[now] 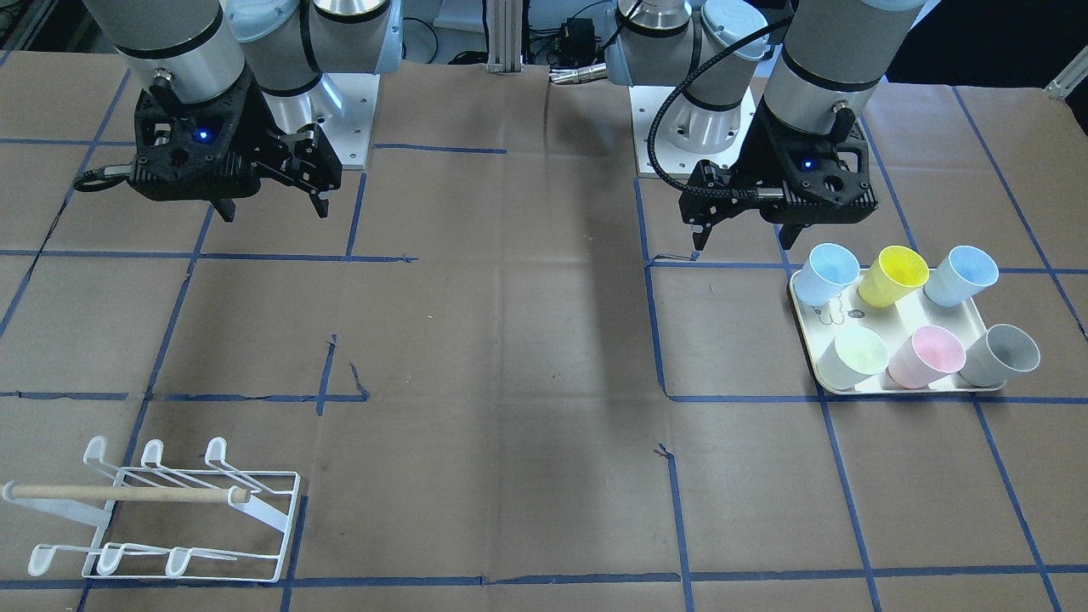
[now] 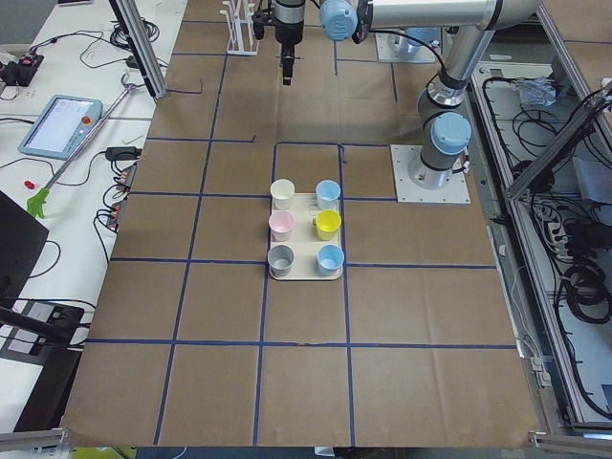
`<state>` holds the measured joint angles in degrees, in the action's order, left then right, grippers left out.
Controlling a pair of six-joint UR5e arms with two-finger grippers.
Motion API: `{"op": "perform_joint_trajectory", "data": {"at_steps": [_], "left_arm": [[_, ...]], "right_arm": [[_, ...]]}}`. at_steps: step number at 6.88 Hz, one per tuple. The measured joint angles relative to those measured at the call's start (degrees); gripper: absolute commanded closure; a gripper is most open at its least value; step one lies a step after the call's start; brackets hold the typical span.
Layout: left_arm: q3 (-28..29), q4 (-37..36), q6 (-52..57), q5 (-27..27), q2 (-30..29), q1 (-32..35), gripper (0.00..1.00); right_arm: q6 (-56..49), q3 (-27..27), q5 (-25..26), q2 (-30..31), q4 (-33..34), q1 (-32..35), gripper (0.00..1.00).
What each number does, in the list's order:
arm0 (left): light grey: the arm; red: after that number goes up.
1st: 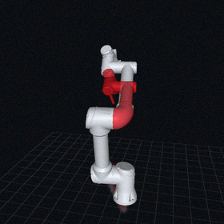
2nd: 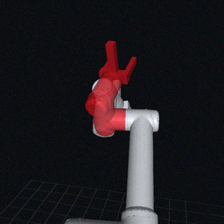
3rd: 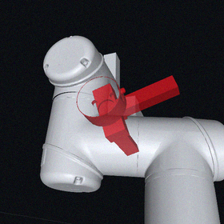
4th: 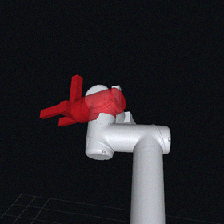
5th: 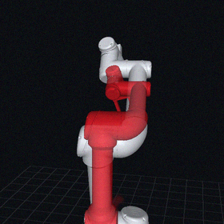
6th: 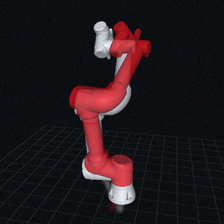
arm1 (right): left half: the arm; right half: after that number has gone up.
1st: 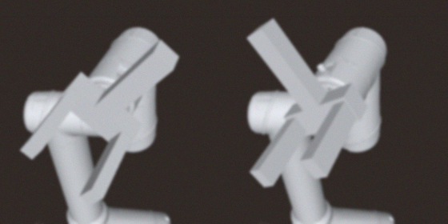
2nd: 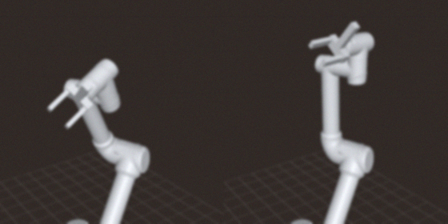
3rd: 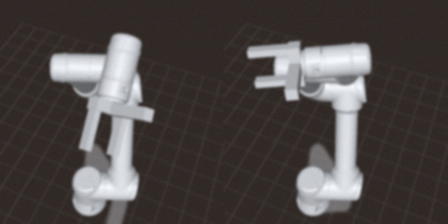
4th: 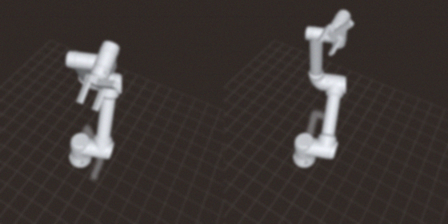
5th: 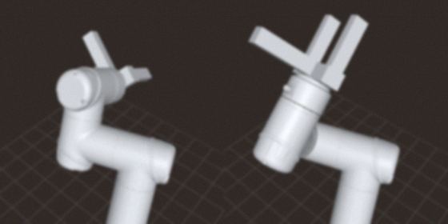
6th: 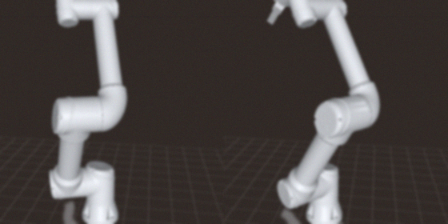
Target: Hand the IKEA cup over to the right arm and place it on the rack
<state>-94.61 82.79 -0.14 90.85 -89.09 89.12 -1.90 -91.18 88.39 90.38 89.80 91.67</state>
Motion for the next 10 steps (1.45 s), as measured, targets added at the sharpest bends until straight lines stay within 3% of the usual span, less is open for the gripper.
{"op": "perform_joint_trajectory", "data": {"at_steps": [10], "left_arm": [[-0.23,-0.2,1.87,-0.3,-0.23,-3.06,0.0]], "right_arm": [[0.09,-0.07,-0.41,-0.13,0.13,0.12,0.0]]}}
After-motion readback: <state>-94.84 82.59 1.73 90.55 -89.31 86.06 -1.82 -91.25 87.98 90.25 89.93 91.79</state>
